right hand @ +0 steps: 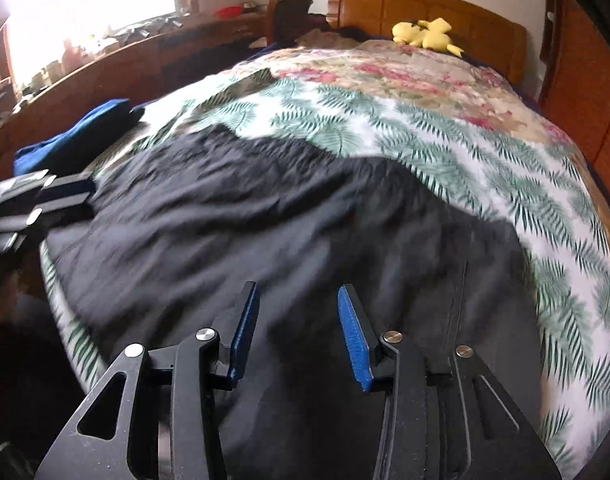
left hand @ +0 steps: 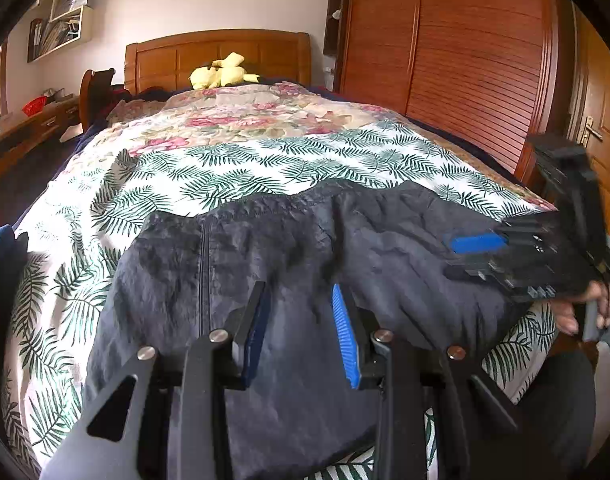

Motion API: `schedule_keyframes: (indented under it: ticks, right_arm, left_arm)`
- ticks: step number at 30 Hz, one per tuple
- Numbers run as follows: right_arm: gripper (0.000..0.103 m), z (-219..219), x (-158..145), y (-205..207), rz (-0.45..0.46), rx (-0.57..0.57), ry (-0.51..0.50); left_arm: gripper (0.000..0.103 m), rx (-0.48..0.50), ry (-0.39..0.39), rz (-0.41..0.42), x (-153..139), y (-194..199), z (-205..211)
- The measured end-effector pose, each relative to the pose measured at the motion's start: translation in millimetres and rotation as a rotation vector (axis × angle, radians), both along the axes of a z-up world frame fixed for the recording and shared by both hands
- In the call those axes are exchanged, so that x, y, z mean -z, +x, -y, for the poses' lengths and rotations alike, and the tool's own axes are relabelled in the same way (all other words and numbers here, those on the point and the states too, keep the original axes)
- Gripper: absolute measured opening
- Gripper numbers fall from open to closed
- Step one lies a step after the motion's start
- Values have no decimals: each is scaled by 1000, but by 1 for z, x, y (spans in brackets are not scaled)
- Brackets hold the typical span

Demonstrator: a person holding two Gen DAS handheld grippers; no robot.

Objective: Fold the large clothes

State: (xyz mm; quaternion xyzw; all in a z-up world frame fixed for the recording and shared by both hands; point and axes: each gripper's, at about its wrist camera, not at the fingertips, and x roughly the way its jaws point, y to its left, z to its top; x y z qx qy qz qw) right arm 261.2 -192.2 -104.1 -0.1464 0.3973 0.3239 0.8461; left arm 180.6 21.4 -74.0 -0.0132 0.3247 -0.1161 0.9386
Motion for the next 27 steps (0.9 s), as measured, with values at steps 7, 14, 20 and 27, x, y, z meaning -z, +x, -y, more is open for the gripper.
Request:
schedule_keyframes:
  ticks: [7,14,20,27]
  right_arm:
    - [43,12,12,-41,21,-18,-64]
    - [50,20,47,-46,-2,-17,-74]
    - [51,15,28,-48,63,29,-72]
    - [51,-23,14,-42,59,-50,29]
  left_arm:
    - [31,19,11,-14,4,0,4]
    - [31,-6,33,-13,4,-9,-3]
    - [31,-60,10,-31,3,-35,-32]
    - [32,-162,58,-72,17,-57,-65]
